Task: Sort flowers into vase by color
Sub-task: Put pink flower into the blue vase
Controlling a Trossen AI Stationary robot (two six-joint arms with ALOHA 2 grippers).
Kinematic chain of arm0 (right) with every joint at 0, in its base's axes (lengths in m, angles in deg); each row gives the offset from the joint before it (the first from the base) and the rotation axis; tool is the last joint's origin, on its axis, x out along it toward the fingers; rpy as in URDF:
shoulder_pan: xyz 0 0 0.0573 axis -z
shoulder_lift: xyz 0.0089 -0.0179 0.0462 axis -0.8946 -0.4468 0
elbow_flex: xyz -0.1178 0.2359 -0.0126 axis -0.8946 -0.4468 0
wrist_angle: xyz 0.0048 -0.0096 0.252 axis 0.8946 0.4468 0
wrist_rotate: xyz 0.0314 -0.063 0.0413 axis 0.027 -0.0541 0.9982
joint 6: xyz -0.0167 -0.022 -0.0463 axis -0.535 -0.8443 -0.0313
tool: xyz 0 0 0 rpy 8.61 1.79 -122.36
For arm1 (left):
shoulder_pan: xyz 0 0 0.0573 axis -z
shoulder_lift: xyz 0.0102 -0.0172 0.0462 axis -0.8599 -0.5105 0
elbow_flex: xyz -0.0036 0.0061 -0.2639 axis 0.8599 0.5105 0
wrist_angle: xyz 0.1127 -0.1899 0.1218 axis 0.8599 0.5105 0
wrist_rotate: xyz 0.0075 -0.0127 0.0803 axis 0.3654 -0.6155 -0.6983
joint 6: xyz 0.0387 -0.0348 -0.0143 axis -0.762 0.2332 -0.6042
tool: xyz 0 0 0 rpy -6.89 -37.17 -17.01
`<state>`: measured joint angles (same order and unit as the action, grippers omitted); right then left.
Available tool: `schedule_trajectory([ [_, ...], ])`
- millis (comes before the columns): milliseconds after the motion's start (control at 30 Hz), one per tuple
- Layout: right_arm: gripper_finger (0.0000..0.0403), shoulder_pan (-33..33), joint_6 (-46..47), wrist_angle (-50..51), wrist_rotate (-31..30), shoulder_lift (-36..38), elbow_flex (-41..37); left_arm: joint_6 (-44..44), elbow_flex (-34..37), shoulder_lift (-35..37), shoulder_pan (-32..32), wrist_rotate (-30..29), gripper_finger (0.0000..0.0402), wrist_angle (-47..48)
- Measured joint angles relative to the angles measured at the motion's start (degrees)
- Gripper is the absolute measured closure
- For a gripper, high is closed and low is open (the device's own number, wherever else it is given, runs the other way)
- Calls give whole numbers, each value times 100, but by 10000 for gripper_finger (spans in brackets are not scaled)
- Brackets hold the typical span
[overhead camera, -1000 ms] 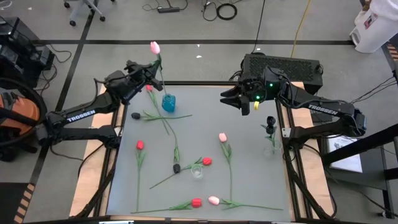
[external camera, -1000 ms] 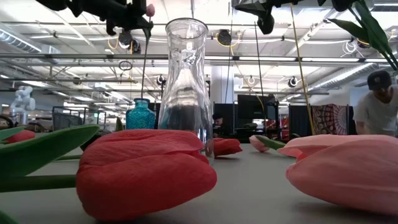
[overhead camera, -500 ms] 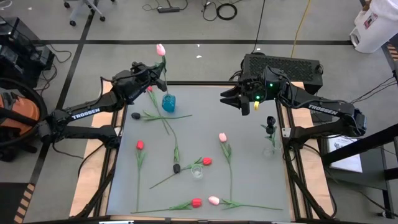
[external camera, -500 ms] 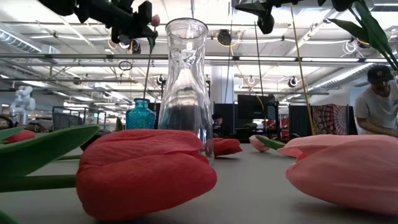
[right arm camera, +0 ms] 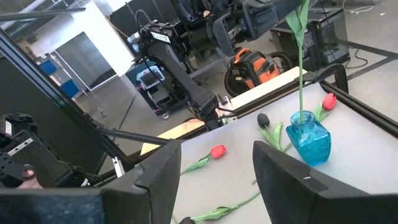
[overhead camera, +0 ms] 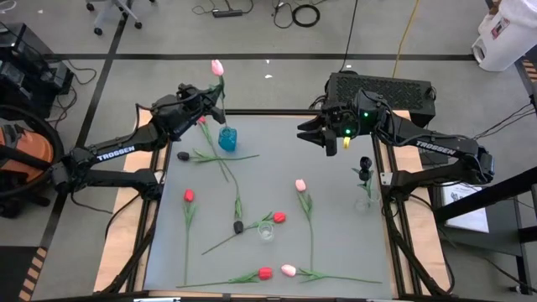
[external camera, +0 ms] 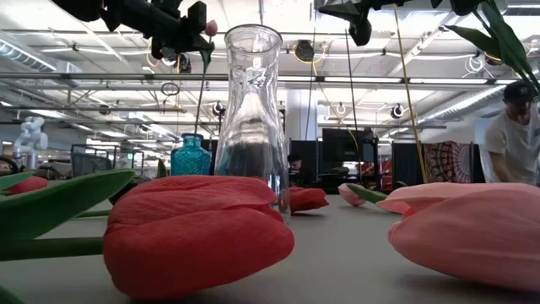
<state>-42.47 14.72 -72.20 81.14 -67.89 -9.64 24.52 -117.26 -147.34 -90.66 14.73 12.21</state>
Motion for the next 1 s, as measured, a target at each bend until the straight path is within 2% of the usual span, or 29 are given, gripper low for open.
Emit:
schedule_trajectory([
  [433,211,0,0,0,0,0,0,4,-2,3,-1,-2,295,14],
  [1000,211,2,-68,0,-4,0,0,3,-4,522,0,138,286,623],
])
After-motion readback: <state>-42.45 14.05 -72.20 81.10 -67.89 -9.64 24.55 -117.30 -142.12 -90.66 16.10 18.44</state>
